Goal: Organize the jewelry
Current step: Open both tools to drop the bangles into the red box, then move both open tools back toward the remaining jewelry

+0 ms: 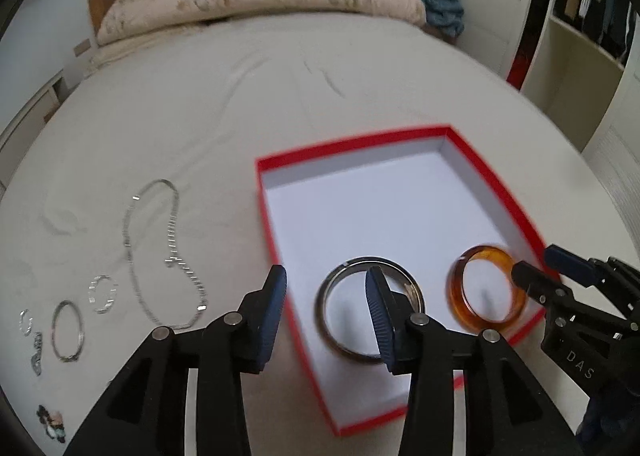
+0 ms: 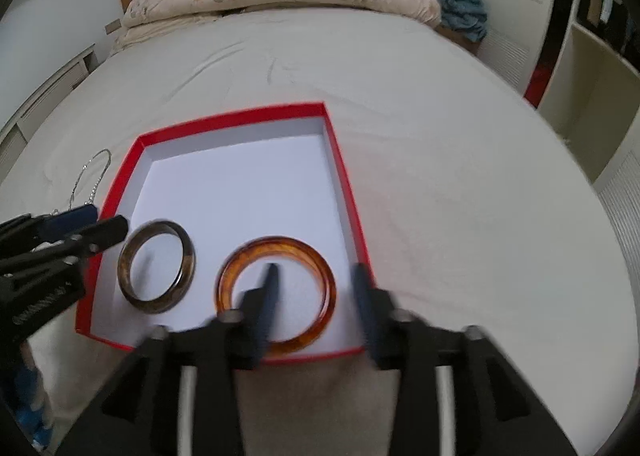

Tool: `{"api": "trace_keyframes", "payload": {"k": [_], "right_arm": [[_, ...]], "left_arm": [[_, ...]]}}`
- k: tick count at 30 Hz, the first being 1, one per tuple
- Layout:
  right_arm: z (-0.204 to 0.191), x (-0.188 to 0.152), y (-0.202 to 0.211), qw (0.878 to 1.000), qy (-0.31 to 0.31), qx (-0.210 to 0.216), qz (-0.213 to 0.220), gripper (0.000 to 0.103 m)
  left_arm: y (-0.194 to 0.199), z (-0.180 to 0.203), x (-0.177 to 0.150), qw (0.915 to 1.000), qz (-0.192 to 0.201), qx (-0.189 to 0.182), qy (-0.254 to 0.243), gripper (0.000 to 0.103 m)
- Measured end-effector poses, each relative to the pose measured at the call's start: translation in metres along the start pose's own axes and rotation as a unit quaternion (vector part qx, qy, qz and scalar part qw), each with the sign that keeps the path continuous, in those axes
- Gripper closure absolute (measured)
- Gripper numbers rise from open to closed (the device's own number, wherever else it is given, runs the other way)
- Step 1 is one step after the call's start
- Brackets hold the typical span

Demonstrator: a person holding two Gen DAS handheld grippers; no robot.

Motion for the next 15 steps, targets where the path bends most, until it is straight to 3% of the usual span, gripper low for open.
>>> {"api": "trace_keyframes", "payload": {"k": [5,9,15], "right_arm": [[-0.004,-0.005,0.046,1.0,-0.012,-0.004,0.018,0.062],[-0.018,-0.017,0.098,0.999,-0.015,0.015,0.039,0.062],[-0.062,-0.054,0.179,0.996,0.004,0.056,0.074,0.062]], "left_arm": [[0.057,-0.032,-0.011,0.9993,0.023,0.008,0.027,0.062],[0.105,-0.067,-0.03,0.9979,0.041,0.038,0.033,0.062],[0.191,-0.135,-0.078,0.9923,0.063,0.095,0.049,0.052]]}}
Point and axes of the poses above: each gripper's, at about its wrist camera, not at the fingertips, and y roughly against the way its jaws point, z to its right, x to its top, the point moved 1 cm from there along -y, roughly the way its jaws point, and after that the axes turned 6 degrees about -z, right-handed, at the moved point
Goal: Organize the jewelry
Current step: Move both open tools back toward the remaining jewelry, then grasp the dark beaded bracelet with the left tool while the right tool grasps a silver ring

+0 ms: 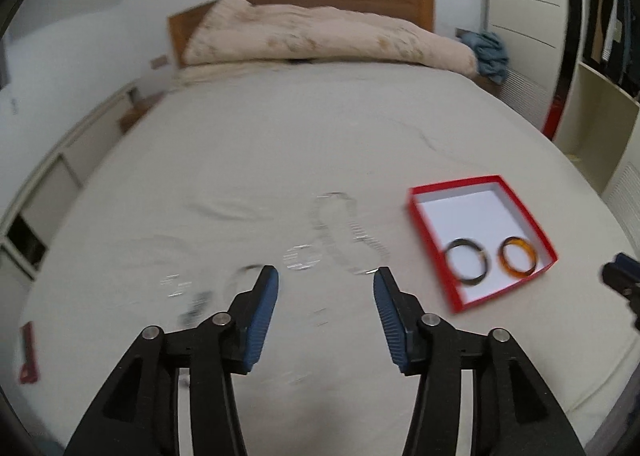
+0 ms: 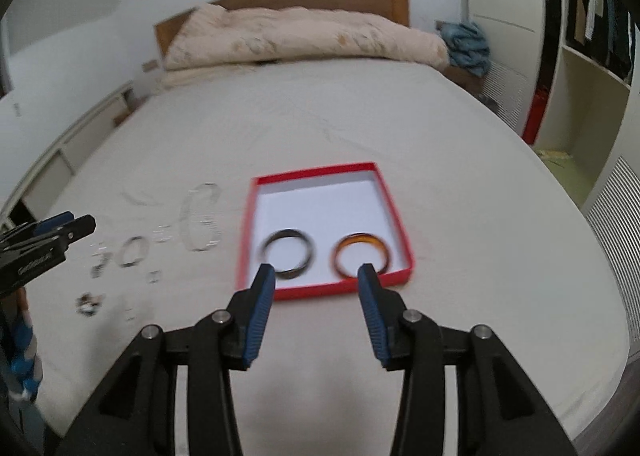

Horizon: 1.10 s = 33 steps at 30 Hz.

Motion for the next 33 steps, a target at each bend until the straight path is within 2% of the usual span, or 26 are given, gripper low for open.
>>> {"api": "trace_keyframes", "payload": {"k": [3,7,10,14,17,19,23,28,33], "right_arm": [[-0.03,-0.012,0.034,0.999,0.016,0.023,0.017,0.062],[-0.071,-0.029,0.071,0.998,0.038,0.044,0.034,0.062],[-0.098,-0.043,0.094,0.996,0.051,0.06,0.047,0.062],[-0.132,-0.058,0.114,0.993,0.066,0.081,0.058,0.062],[-0.155,-0.067,0.115,0.991,0.077,0.094,0.059,0.062],[-0.166,-0.072,0.109,0.99,0.084,0.103,0.055,0.062],[-0.183,-0.083,0.074,0.988,0.096,0.117,0.032,0.062],[-0.199,-0.095,0.004,0.987,0.112,0.116,-0.018,0.062],[-0.213,-0.096,-0.063,0.982,0.126,0.125,-0.064,0.062]], "left_arm": [[0.035,-0.041,-0.024,0.9995,0.011,0.026,0.017,0.045],[0.077,-0.092,-0.059,0.9975,0.022,0.041,0.052,0.042],[0.099,-0.121,-0.083,0.9959,0.029,0.051,0.069,0.037],[0.117,-0.148,-0.107,0.9936,0.034,0.056,0.092,0.036],[0.116,-0.162,-0.123,0.9922,0.032,0.061,0.104,0.035],[0.108,-0.168,-0.131,0.9918,0.023,0.062,0.11,0.032],[0.064,-0.169,-0.145,0.9912,0.001,0.056,0.12,0.028],[-0.009,-0.164,-0.162,0.9902,-0.044,0.033,0.129,0.027],[-0.068,-0.16,-0.161,0.9886,-0.078,0.021,0.127,0.027]]}}
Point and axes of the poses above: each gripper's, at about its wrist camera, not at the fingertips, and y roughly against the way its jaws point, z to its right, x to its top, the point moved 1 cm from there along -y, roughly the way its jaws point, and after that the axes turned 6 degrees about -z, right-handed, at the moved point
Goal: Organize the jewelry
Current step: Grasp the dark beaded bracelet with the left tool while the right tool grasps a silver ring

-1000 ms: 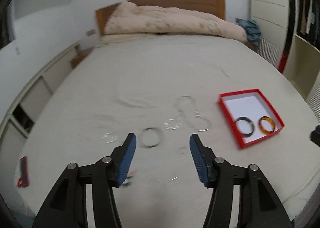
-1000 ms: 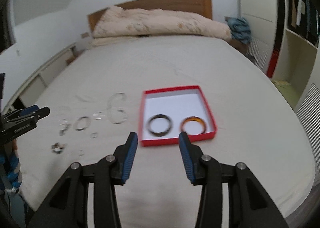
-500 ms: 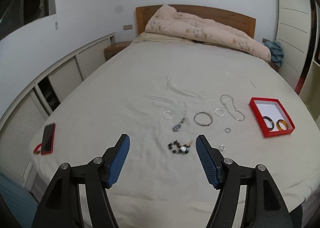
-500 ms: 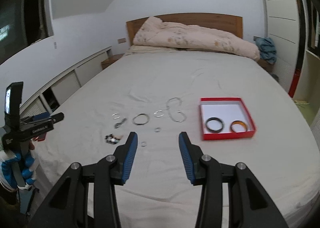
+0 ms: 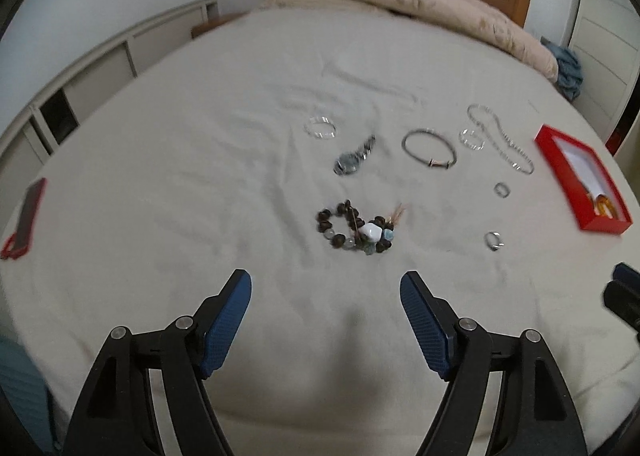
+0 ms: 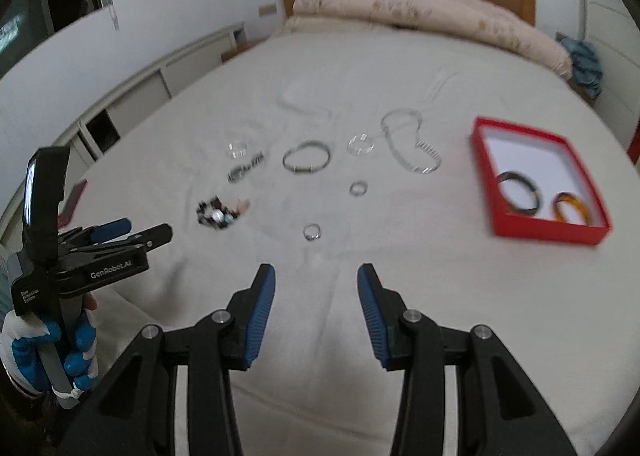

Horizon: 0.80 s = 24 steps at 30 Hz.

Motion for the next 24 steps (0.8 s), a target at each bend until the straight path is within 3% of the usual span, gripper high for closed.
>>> {"api": "trace_keyframes", "payload": {"k": [9,15,18,20,22,24], "right_arm": [[-0.003,0.021,-0.089,0.999,0.016,0.025,-0.043,0.062],[0.0,0.029,-0.119,0.998,0.016,0.024,-0.056,0.062],[-0.001,0.032,-0.124,0.998,0.023,0.023,-0.052,0.063],[-0.003,0.034,-0.129,0.998,0.03,0.019,-0.052,0.067],[-0.005,0.035,-0.131,0.998,0.04,0.011,-0.052,0.079],[-0.005,0.035,-0.132,0.997,0.045,0.011,-0.054,0.085]], "left_arm": [[-0.066,0.007,0.026,0.9993,-0.037,-0.007,0.004,0.027],[-0.076,0.011,0.032,0.9996,-0.025,0.01,-0.003,0.028],[-0.077,0.012,0.033,0.9997,-0.021,0.009,-0.005,0.035],[-0.078,0.013,0.035,0.9998,-0.017,0.008,-0.009,0.048],[-0.078,0.015,0.036,0.9998,-0.015,0.006,-0.012,0.055],[-0.077,0.014,0.035,0.9998,-0.015,0.001,-0.013,0.062]]}}
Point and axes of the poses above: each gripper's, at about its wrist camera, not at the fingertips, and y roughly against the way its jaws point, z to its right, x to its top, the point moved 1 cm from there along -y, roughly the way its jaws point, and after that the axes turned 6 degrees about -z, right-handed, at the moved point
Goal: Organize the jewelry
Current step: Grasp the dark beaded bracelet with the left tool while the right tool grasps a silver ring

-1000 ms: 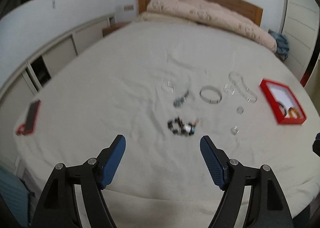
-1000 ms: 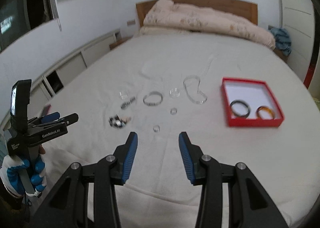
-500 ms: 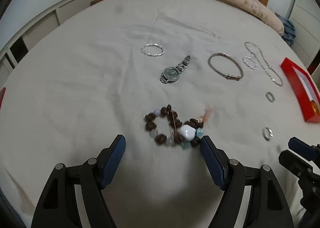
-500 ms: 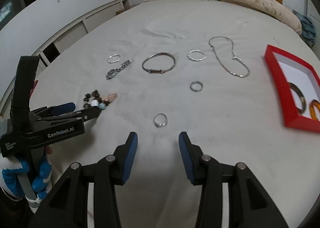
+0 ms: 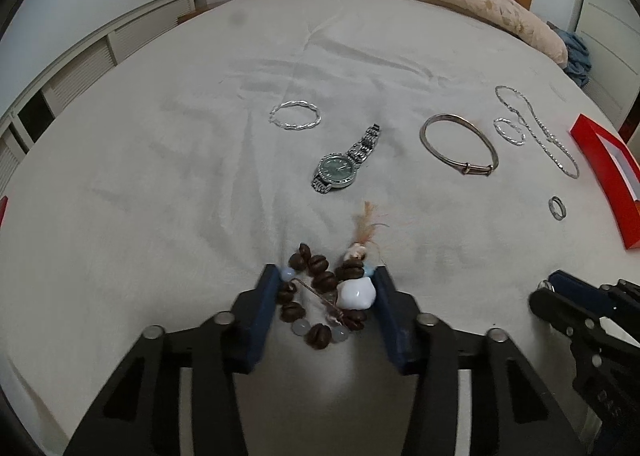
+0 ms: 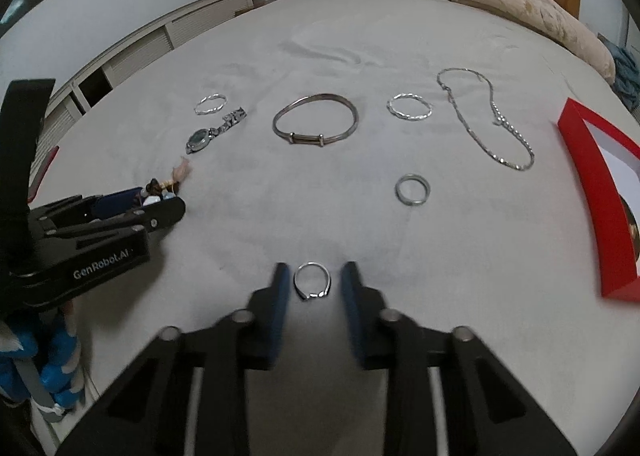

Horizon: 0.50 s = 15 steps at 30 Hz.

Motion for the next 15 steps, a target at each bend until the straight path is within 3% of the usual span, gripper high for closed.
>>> {"api": "trace_keyframes", "payload": {"k": [3,4,15], "right_arm": [[0.001,0.001,-0.001,1.0,0.006,0.003,-0.004,0.086],[0.001,0.0,0.001,1.0,0.009,0.004,-0.006,0.086],[0.006,-0.006,0.049,0.999,-0.009,0.026,0.022,0.086]], "left_arm": [[0.002,0.0,-0.001,1.0,-0.001,-0.008,-0.004,0.076],[0.003,-0.001,-0.001,0.9999,-0.001,-0.01,-0.004,0.085],[0.033,0.005,-0.005,0.9997,0.0,-0.026,-0.002,0.087]]}}
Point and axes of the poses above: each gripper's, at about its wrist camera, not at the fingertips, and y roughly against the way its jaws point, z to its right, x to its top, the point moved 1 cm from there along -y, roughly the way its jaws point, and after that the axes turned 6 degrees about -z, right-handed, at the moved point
